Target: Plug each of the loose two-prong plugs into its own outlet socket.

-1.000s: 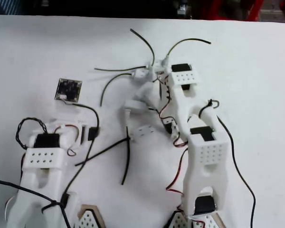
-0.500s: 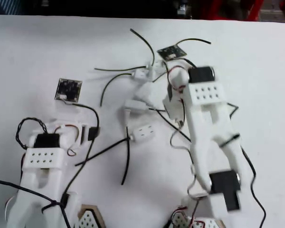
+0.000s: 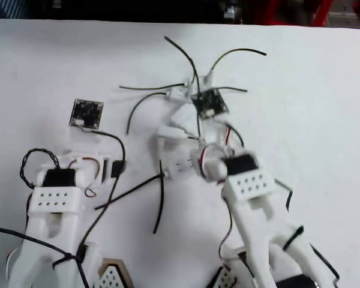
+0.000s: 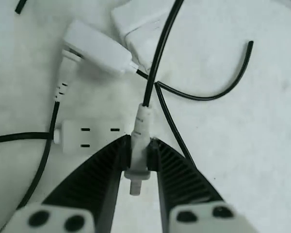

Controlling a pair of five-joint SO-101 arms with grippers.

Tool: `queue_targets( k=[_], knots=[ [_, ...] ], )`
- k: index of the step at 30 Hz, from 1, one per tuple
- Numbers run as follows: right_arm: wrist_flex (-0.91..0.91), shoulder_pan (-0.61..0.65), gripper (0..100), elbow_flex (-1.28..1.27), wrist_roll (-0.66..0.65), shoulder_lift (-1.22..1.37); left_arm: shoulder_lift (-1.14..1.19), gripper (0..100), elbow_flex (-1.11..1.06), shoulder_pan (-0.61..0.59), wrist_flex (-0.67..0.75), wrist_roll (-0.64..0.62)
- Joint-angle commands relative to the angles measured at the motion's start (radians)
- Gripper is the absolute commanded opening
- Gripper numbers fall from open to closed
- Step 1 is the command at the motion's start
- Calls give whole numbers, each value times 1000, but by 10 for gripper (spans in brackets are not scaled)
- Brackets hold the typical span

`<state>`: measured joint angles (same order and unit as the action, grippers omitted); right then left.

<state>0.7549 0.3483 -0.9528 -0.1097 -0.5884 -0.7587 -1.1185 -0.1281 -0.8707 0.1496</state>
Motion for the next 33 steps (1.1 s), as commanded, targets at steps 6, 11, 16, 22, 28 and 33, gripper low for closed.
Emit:
queue_targets(
  k=[6,11,16,22,28,33],
  knots=[
    [-515,51,16,-293,68,-74,-30,312,6,-7,20,9],
    [-634,53,16,-387,69,-84,-30,312,6,-8,18,9],
    [-757,53,16,-446,69,-101,-30,312,8,-8,20,11],
    [-792,88,16,-526,61,-341,-31,312,48,-1,61,0],
    [-694,157,16,-571,9,-644,-31,313,158,19,129,-135],
    [-515,225,16,-571,5,-857,-31,313,218,136,133,-155]
  ],
)
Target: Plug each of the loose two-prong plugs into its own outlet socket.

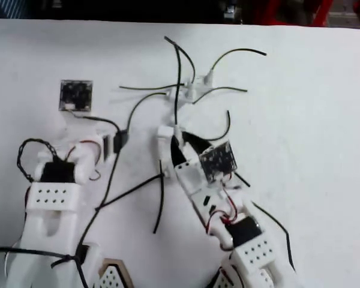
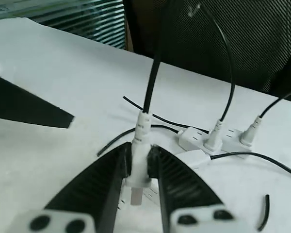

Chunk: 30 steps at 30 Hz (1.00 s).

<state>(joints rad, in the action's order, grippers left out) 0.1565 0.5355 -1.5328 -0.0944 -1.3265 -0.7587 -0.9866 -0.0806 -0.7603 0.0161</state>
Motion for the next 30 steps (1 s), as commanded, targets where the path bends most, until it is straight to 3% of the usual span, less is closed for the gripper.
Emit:
queue_targets(
  k=[1,9,20,30],
  knots=[
    [122,54,16,9,-11,-156,-31,313,98,113,23,-23],
    [346,108,16,8,-12,-331,-31,312,196,228,14,-83],
    [384,101,16,5,-18,-335,-33,312,288,364,-199,-78],
    [417,36,16,5,-20,-334,-33,312,279,387,-210,-77]
  ],
)
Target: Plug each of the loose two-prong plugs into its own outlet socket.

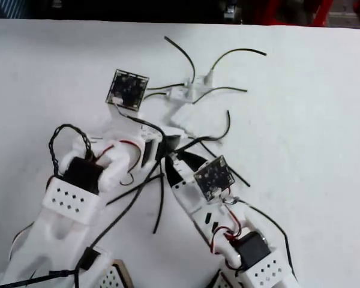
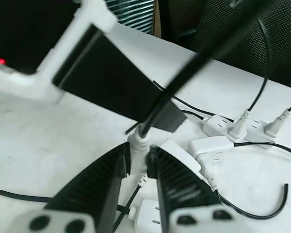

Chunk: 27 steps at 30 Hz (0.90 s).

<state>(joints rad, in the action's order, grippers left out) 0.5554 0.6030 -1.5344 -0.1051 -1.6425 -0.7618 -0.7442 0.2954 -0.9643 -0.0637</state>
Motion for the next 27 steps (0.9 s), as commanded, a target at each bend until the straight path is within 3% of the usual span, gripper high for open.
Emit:
queue_targets(
  k=[1,7,16,27],
  knots=[
    [25,-36,16,6,-9,-18,-28,312,37,7,-6,3],
    [42,-81,15,8,-9,-18,-28,312,35,-162,-9,-5],
    [38,-88,15,8,-9,22,-28,312,5,-438,-153,2],
    [-16,-142,16,255,28,605,-28,312,-213,-463,-14,34]
  ],
)
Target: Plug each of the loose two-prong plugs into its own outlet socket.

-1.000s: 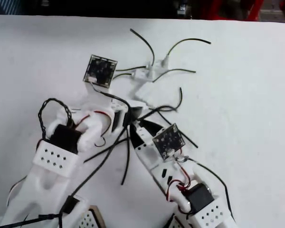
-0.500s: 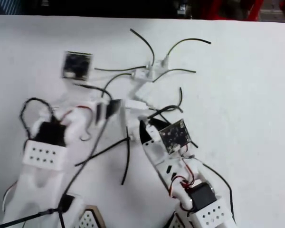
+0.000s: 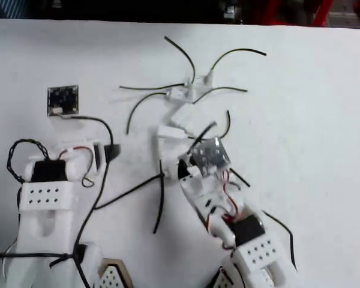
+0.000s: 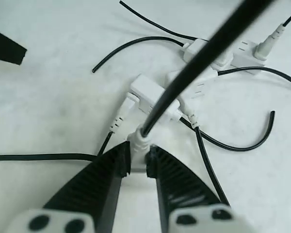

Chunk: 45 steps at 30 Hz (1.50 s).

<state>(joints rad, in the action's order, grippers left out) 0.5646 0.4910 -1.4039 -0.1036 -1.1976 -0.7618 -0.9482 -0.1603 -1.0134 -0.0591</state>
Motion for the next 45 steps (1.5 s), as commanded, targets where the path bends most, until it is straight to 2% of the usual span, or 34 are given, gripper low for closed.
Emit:
queue_targets(
  k=[1,5,14,20,33,38,45],
  knots=[
    [-25,-41,16,152,37,214,-28,312,-9,-7,35,41],
    [-25,-68,16,224,49,361,-28,312,-37,-7,41,51],
    [-101,-65,16,221,86,489,-28,312,-35,-7,38,52],
    [-191,-114,16,224,83,573,-28,312,-35,-7,37,54],
    [-122,-110,15,209,74,591,-28,312,-35,-7,40,54],
    [-77,-51,15,207,20,670,-28,312,-35,-7,41,54],
    [-53,-48,15,233,-25,773,-28,312,-35,-7,37,54]
  ],
)
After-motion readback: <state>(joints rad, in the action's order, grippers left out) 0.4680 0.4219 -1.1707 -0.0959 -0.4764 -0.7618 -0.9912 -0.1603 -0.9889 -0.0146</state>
